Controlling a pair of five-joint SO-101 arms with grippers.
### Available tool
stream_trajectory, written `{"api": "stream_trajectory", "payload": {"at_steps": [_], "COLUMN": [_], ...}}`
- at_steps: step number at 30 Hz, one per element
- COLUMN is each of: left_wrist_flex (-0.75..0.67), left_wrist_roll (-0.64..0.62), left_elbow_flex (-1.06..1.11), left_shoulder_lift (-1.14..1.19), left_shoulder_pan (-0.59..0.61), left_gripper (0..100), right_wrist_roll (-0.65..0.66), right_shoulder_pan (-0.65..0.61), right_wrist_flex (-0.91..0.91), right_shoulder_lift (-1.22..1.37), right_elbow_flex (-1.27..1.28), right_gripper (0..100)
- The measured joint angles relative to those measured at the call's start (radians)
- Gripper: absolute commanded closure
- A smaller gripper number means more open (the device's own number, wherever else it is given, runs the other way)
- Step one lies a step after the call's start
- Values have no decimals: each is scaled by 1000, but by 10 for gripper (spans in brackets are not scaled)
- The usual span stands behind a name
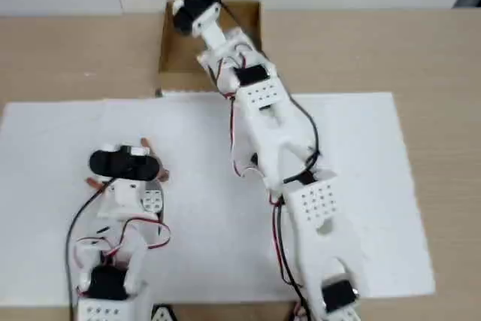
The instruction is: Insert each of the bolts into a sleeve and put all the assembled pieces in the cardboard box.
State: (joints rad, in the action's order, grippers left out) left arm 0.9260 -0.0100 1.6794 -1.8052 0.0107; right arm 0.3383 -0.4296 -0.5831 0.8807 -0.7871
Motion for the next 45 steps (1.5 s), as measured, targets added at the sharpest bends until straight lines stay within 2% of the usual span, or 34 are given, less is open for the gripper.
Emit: {"api": "stream_trajectory", "payload": {"at_steps": [9, 12, 17, 23, 41, 45], "left_wrist_flex": [0, 0, 0, 0, 0, 0], "left_wrist_roll": [0, 0, 0, 0, 0, 0], "left_elbow_flex": [0, 0, 0, 0, 0, 0], "left_shoulder_lift": [0, 0, 0, 0, 0, 0], "left_shoulder_pan": [0, 0, 0, 0, 0, 0], "left_gripper": [994, 994, 994, 994, 994, 994], "right_wrist_roll": [0, 0, 0, -72, -80, -80], "right_shoulder_pan": [2, 2, 2, 2, 2, 2], "right_wrist_flex": [-2, -51, -209, -413, -1056, -1112], "right_shoulder_lift": [0, -8, -101, -247, -528, -565], "right_elbow_flex": [0, 0, 0, 0, -5, -5], "right_gripper": [852, 852, 852, 852, 852, 852]}}
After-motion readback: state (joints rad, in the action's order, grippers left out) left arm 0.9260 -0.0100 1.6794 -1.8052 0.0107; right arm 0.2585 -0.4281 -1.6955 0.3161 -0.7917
